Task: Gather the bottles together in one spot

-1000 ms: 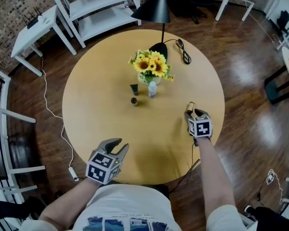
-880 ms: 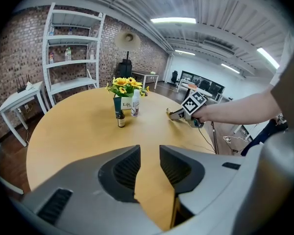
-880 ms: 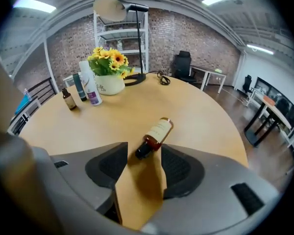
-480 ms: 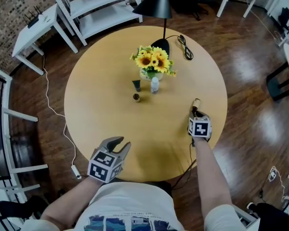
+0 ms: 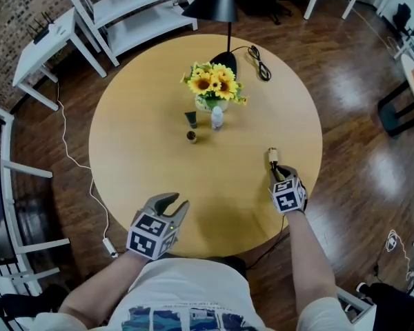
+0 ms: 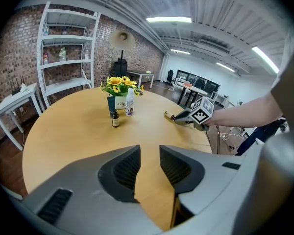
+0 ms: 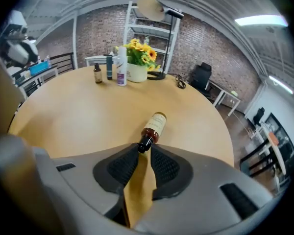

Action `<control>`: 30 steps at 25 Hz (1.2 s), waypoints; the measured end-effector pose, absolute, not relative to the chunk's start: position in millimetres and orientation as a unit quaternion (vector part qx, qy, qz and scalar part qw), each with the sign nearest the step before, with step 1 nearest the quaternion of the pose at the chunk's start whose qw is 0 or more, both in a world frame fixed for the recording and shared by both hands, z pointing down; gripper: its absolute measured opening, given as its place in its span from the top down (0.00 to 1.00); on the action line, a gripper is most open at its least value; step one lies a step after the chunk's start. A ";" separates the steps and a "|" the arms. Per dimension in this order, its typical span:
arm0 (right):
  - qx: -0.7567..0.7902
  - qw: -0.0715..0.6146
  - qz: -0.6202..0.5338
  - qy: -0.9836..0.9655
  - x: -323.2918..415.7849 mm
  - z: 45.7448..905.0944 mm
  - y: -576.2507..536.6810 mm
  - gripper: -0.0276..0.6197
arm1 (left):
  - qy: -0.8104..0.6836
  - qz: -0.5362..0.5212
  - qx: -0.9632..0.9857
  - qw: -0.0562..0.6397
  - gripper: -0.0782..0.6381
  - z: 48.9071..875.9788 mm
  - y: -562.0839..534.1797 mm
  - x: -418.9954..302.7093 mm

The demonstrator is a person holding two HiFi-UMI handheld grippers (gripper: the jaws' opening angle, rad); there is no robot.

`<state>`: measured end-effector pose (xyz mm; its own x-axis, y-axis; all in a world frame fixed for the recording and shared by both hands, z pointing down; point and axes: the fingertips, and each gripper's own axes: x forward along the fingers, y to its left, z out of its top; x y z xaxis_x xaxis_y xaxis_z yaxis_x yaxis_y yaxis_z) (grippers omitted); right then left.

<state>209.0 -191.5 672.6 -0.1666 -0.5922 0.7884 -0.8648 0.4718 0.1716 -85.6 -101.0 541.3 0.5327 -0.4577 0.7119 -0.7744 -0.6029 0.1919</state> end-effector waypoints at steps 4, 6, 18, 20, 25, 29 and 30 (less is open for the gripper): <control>0.438 0.448 0.106 -0.772 206.9 670.6 -175.7 0.81 | -0.363 0.317 0.840 0.250 0.72 542.8 -102.5 -83.3; 0.427 0.449 0.087 -0.780 207.8 664.0 -171.9 0.81 | -0.357 0.318 0.843 0.247 0.72 542.2 -102.8 -79.3; 0.404 0.399 0.097 -0.817 187.1 615.4 -156.5 0.82 | -0.292 0.318 0.880 0.198 0.72 532.4 -102.2 -33.6; 0.420 0.380 0.124 -0.815 190.2 614.7 -159.3 0.82 | -0.286 0.320 0.881 0.198 0.72 533.2 -98.1 -31.3; 0.462 0.334 0.161 -0.806 203.3 619.1 -172.8 0.82 | -0.288 0.324 0.878 0.205 0.72 538.4 -93.4 -37.5; 0.481 0.325 0.160 -0.798 208.5 619.5 -180.5 0.80 | -0.294 0.323 0.875 0.208 0.72 538.8 -95.1 -43.8; 0.487 0.324 0.158 -0.796 209.3 619.5 -181.3 0.78 | -0.295 0.323 0.875 0.208 0.72 539.1 -95.4 -44.5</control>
